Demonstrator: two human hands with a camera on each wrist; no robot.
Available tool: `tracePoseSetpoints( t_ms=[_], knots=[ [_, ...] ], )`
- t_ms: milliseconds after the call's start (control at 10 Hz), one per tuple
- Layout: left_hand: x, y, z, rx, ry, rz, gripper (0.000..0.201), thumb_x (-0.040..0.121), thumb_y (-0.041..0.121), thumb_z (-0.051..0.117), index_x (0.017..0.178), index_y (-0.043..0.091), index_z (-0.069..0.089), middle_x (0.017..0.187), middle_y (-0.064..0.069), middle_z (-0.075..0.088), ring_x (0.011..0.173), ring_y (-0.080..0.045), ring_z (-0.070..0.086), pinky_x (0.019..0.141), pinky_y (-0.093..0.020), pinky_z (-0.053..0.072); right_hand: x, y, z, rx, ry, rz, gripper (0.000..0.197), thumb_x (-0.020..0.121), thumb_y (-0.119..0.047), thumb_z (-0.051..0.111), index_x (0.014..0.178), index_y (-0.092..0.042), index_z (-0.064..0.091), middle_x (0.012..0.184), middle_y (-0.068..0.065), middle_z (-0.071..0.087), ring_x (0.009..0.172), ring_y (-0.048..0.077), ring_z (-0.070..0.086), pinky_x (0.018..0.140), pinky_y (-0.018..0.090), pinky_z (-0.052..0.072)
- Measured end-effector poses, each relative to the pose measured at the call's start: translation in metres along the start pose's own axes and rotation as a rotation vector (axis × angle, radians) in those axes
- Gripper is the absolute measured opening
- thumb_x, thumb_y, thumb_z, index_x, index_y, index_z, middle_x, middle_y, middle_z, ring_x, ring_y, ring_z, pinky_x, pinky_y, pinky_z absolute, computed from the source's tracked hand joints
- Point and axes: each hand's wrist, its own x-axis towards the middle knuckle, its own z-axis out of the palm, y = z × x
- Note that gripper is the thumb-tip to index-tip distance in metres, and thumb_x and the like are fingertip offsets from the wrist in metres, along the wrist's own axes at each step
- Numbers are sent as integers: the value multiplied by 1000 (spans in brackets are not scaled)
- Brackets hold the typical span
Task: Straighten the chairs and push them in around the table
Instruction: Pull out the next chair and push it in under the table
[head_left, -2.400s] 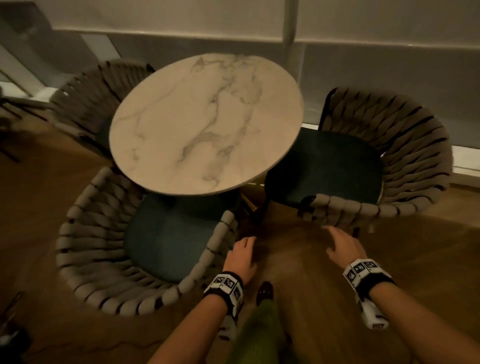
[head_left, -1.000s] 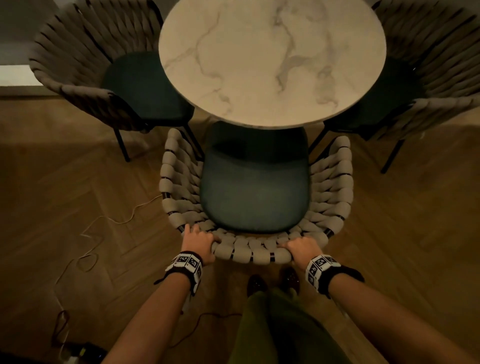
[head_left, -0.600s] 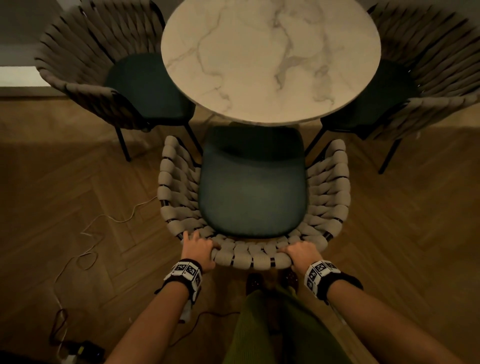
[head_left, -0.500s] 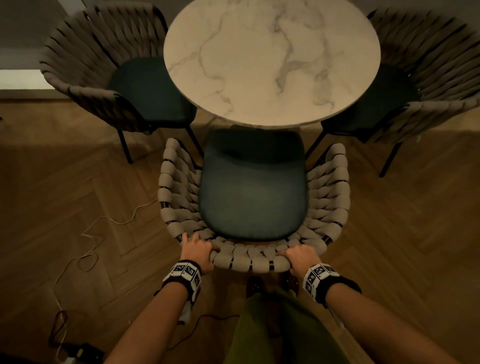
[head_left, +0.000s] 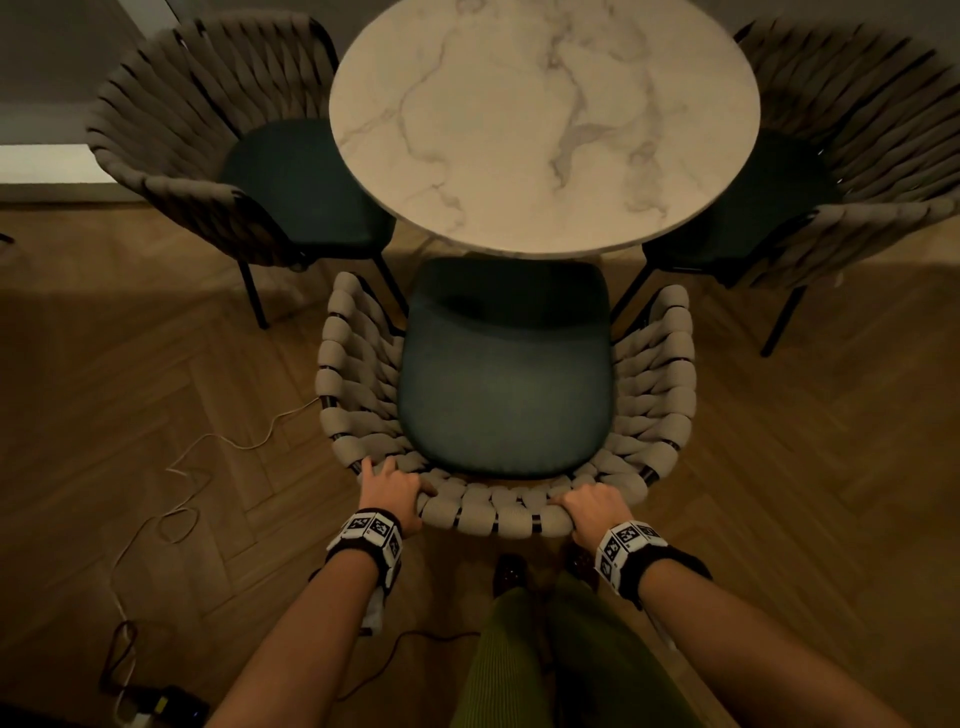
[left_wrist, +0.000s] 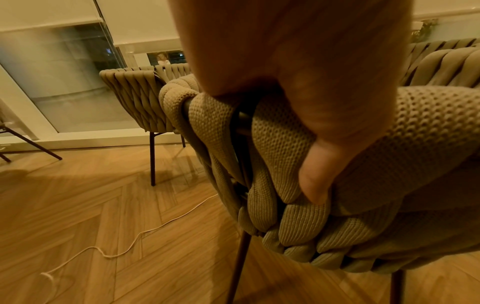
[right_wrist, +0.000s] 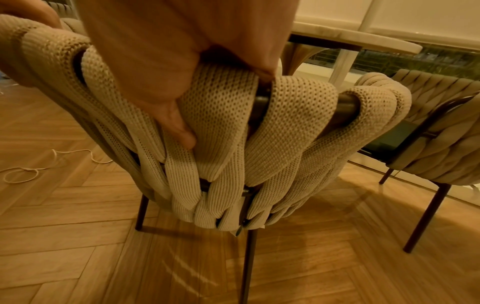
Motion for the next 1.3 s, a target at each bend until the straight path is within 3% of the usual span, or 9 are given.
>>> tracePoseSetpoints(
  t_ms=[300,900,1100,1200,1300],
  knots=[
    [-4,0,5,-18,10,-7,46,81,47,59,126,41,54,132,4,58,133,-26,34,112,-59,15,-3,-1,3,-18,-6,-25,39,90,-18,58,127,-26,54,116,5,65,108,25,59,90,39,50],
    [-2,-1,4,-16,-12,10,46,81,44,59,126,46,52,130,4,57,129,-25,37,112,-56,16,-3,1,7,11,7,-39,35,89,-17,59,123,-25,57,114,4,67,105,24,60,88,38,50],
    [-18,14,1,-78,50,-70,35,90,33,54,125,40,55,133,3,57,136,-26,32,116,-57,6,-21,-1,-8,166,5,-30,31,85,-16,60,115,-24,59,113,4,66,103,23,60,89,37,49],
    [-38,32,6,-194,113,-81,48,87,30,58,134,30,47,143,0,46,138,-23,31,119,-54,3,-49,9,-38,416,23,-43,31,84,-24,65,114,-30,62,109,-1,68,96,15,64,86,33,54],
    [-73,52,28,-349,214,-113,74,85,32,61,148,22,24,160,-7,14,147,-28,10,118,-51,17,-104,28,-111,707,77,-118,24,86,-21,68,109,-30,64,100,-6,70,89,7,67,81,25,57]
  ],
)
